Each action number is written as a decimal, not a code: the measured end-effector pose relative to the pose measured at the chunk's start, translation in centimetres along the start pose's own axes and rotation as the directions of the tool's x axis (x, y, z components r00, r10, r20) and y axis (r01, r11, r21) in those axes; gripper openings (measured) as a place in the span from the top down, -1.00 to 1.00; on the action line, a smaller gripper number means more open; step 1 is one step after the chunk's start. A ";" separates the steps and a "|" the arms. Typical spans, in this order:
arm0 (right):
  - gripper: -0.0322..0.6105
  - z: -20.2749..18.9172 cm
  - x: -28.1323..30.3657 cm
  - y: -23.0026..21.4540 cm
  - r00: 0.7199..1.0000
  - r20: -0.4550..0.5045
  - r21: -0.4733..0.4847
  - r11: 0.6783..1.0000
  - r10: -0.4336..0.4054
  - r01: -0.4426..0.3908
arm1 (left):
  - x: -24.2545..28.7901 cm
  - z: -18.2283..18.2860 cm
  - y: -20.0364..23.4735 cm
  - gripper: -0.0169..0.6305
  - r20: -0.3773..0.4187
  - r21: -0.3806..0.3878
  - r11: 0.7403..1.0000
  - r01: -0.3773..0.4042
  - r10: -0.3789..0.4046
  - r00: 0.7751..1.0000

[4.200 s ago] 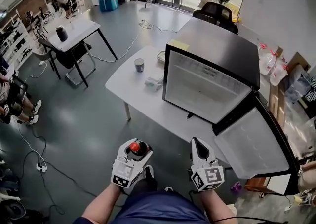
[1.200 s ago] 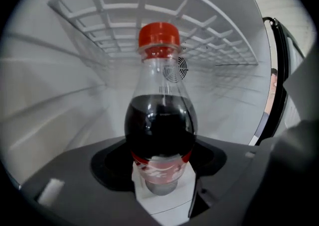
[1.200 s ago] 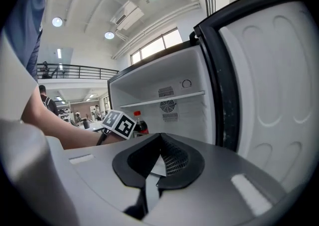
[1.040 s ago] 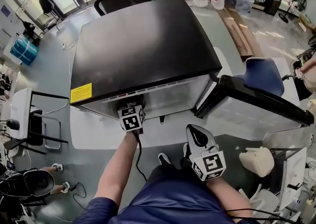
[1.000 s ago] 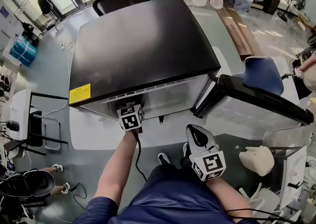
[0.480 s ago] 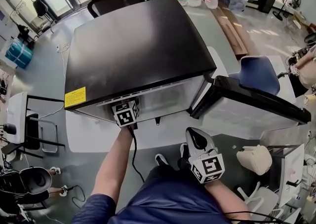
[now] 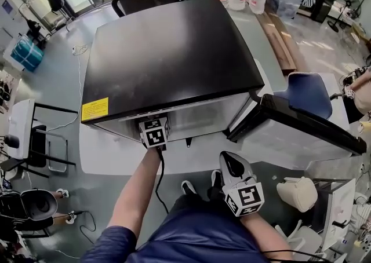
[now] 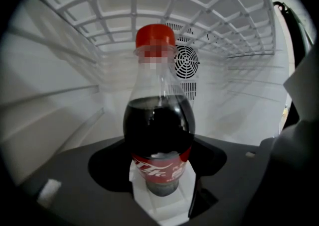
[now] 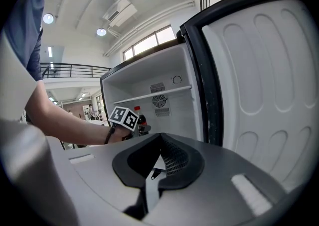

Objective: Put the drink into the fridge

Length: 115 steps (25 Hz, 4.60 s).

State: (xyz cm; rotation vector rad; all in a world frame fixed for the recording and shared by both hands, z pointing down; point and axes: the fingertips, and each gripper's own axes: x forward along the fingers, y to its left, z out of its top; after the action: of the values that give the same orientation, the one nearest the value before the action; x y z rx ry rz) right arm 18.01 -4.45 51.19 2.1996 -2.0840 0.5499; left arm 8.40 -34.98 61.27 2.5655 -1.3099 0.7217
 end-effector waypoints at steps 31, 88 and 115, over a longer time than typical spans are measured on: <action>0.88 3.4 7.2 5.1 0.965 0.005 -0.067 0.963 0.262 -0.261 | -12.7 -0.2 -2.5 -0.03 0.124 -0.138 0.980 0.142 -0.125 0.984; 0.88 9.9 7.1 14.6 0.873 0.111 -0.194 0.872 0.475 -0.449 | -28.4 3.3 0.0 0.93 0.391 -0.143 0.985 0.101 -0.037 0.920; 0.88 9.4 7.0 14.5 0.854 0.116 -0.163 0.858 0.508 -0.488 | -27.0 3.7 -0.5 0.93 0.360 -0.101 0.992 0.071 -0.030 0.932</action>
State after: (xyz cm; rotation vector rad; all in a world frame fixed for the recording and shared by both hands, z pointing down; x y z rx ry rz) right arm 6.02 -15.07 41.59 1.6666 -2.7061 0.2577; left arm -3.38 -16.70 44.78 2.7113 -1.3275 0.1635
